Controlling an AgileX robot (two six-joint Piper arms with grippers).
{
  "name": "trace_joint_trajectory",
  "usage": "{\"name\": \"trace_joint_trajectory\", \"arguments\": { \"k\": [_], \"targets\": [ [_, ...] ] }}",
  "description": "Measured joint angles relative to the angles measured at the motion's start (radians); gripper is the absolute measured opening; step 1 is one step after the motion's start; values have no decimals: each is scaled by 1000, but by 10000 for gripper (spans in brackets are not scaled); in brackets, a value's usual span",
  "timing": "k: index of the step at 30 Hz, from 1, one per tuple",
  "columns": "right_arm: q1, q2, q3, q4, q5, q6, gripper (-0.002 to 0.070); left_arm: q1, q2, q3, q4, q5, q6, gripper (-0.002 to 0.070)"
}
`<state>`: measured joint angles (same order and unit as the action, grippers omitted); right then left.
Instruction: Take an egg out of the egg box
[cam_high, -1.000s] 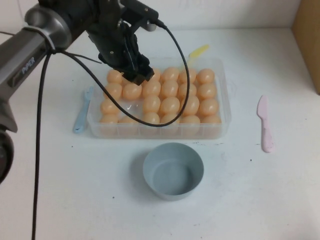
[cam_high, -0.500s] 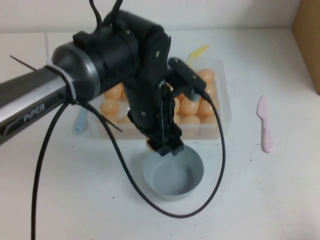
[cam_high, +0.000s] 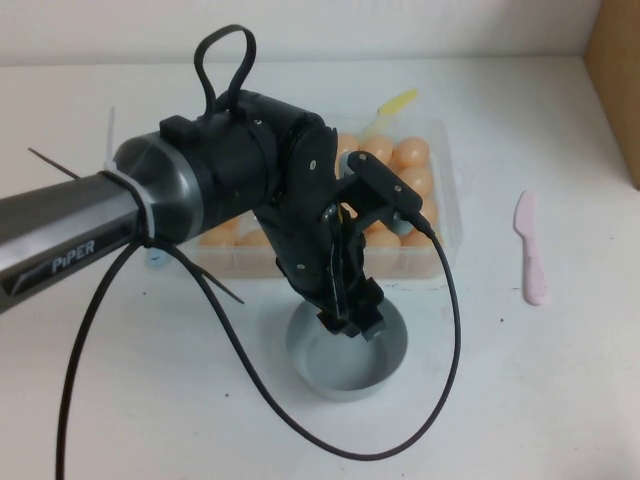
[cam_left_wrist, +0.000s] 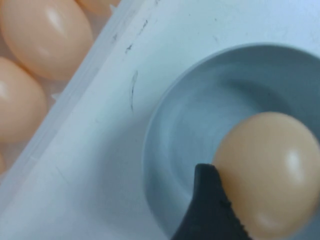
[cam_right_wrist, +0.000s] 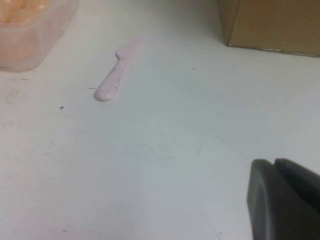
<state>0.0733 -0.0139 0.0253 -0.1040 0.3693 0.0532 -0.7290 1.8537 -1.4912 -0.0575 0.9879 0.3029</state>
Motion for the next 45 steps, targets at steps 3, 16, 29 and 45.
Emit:
{"name": "trace_joint_trajectory", "arguments": {
  "k": [3, 16, 29, 45],
  "targets": [
    [0, 0, 0, 0, 0, 0, -20, 6, 2, 9, -4, -5, 2, 442],
    [0, 0, 0, 0, 0, 0, -20, 10, -75, 39, 67, -84, -39, 300],
    [0, 0, 0, 0, 0, 0, -20, 20, -596, 655, 129, -599, -214, 0],
    [0, 0, 0, 0, 0, 0, -20, 77, -1048, 1215, -201, -1138, -132, -2]
  ]
}}
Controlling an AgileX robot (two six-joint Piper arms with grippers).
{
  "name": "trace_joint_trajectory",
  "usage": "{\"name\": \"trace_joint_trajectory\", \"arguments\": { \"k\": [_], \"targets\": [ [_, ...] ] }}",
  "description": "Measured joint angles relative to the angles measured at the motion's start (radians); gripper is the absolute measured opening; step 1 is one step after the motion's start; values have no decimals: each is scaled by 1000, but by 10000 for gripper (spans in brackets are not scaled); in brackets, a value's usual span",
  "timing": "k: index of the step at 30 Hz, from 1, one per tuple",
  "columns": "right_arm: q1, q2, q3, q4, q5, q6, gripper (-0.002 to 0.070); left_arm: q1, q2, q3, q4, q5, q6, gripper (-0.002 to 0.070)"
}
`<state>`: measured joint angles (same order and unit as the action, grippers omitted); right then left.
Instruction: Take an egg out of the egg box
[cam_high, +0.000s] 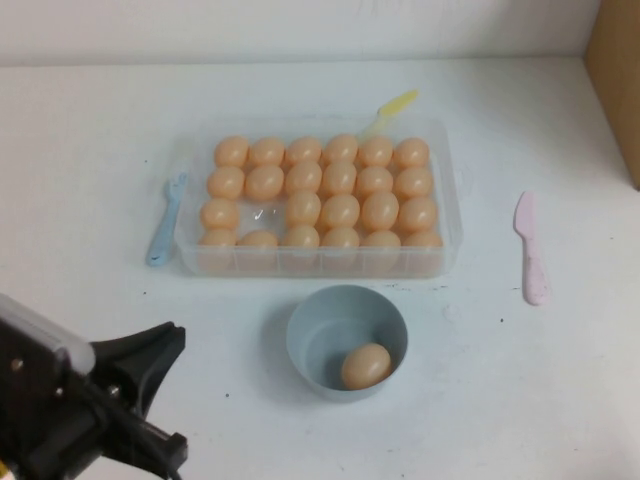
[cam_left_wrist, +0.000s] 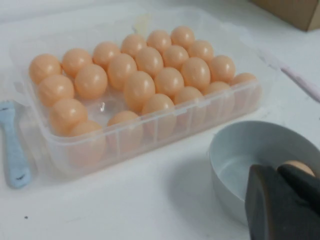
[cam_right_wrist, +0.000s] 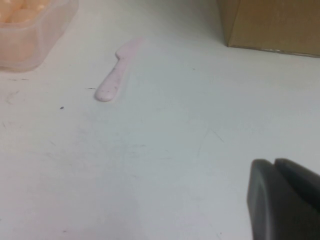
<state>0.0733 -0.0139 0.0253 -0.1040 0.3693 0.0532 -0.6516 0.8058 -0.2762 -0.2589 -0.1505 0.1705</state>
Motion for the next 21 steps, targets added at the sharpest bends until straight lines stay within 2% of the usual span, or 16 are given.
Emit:
{"name": "trace_joint_trajectory", "arguments": {
  "k": [3, 6, 21],
  "targets": [
    [0, 0, 0, 0, 0, 0, -20, 0, -37, 72, -30, -131, -2, -2],
    [0, 0, 0, 0, 0, 0, -20, 0, -63, 125, -58, -188, -35, -2],
    [0, 0, 0, 0, 0, 0, -20, 0, -96, 289, -89, -152, -85, -2]
  ]
}}
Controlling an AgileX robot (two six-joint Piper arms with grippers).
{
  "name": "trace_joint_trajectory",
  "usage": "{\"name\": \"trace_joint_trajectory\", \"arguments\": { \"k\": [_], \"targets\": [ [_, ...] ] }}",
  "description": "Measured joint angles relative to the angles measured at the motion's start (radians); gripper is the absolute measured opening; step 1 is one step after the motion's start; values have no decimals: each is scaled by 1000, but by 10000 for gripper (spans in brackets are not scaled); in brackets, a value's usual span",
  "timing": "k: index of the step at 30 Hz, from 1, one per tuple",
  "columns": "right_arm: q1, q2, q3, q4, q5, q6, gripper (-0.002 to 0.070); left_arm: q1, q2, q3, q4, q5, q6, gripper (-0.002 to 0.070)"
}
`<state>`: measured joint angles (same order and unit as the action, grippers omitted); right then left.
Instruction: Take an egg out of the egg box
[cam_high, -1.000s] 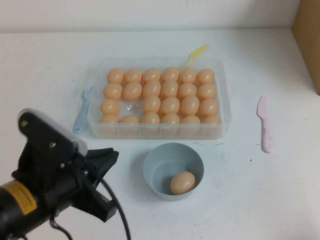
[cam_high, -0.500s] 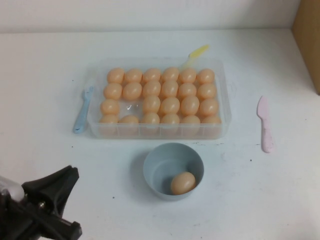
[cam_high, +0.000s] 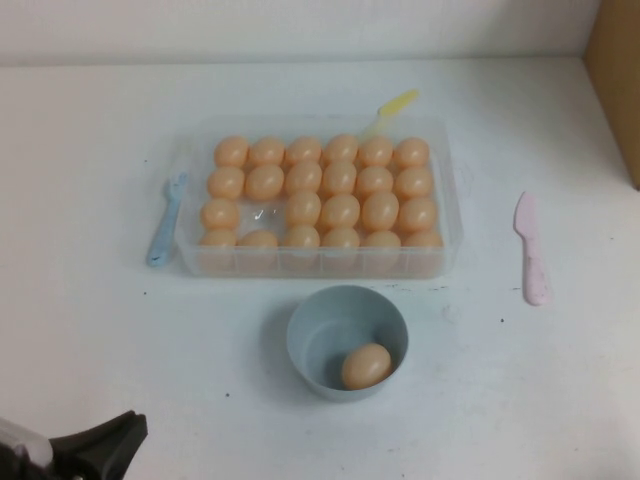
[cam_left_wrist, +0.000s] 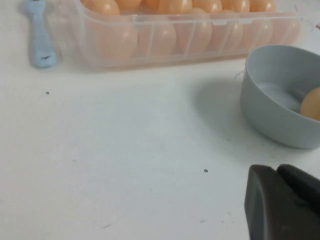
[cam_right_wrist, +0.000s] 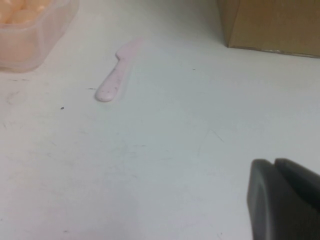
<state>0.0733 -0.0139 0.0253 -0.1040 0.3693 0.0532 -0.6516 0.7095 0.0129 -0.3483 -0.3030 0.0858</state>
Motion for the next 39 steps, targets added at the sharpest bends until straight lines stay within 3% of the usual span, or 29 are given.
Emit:
{"name": "trace_joint_trajectory", "arguments": {
  "k": [6, 15, 22, 34, 39],
  "targets": [
    [0, 0, 0, 0, 0, 0, -20, 102, -115, 10, 12, 106, -2, -2],
    [0, 0, 0, 0, 0, 0, -20, 434, -405, 10, 75, 211, -2, -3],
    [0, 0, 0, 0, 0, 0, -20, 603, -638, 10, 78, 219, -2, -3],
    [0, 0, 0, 0, 0, 0, -20, 629, -718, 10, 85, 289, -27, -3],
    [0, 0, 0, 0, 0, 0, -20, 629, -718, 13, 260, 474, -94, -3]
  ]
}}
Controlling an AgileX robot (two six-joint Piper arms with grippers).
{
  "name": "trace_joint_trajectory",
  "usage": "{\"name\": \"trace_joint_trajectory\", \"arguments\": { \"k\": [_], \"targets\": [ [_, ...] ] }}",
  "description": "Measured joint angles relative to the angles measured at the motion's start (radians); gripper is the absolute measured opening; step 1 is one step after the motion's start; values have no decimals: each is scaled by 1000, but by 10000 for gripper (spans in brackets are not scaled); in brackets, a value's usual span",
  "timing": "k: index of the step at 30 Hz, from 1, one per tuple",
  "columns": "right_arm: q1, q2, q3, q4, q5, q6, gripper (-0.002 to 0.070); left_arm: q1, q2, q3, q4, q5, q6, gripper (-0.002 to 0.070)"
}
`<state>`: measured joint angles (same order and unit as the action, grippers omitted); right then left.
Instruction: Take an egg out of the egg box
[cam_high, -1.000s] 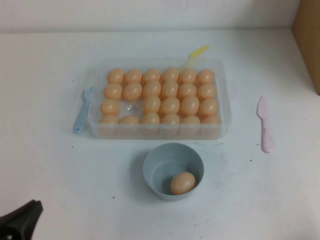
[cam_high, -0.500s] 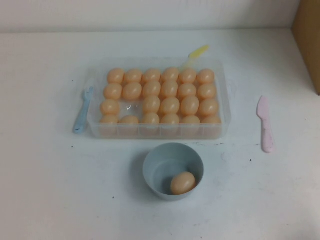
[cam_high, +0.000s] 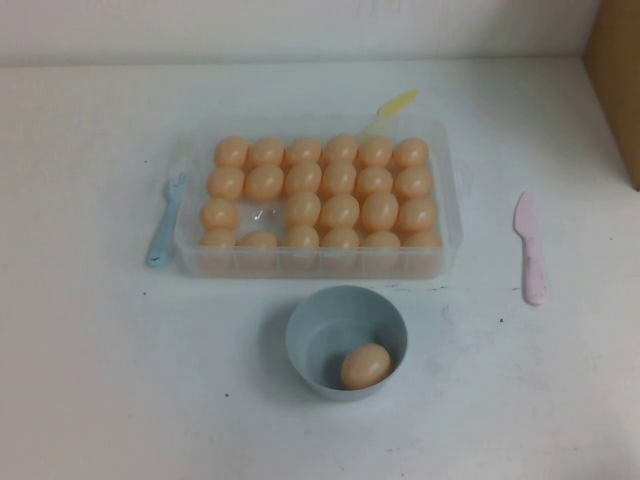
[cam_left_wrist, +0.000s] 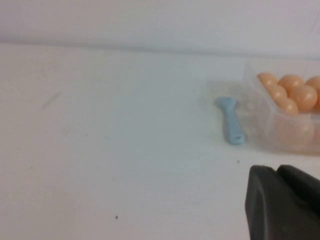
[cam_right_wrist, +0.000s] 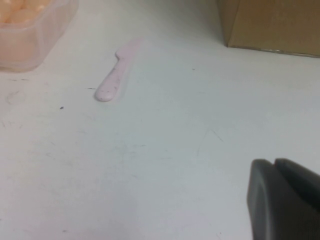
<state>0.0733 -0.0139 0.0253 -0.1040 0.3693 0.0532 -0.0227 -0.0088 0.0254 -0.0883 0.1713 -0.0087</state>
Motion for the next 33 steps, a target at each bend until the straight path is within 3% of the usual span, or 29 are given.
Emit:
{"name": "trace_joint_trajectory", "arguments": {
  "k": [10, 33],
  "targets": [
    [0, 0, 0, 0, 0, 2, -20, 0, 0, 0, 37, 175, 202, -3],
    [0, 0, 0, 0, 0, 2, -20, 0, -2, 0, 29, 197, 222, -3]
  ]
}}
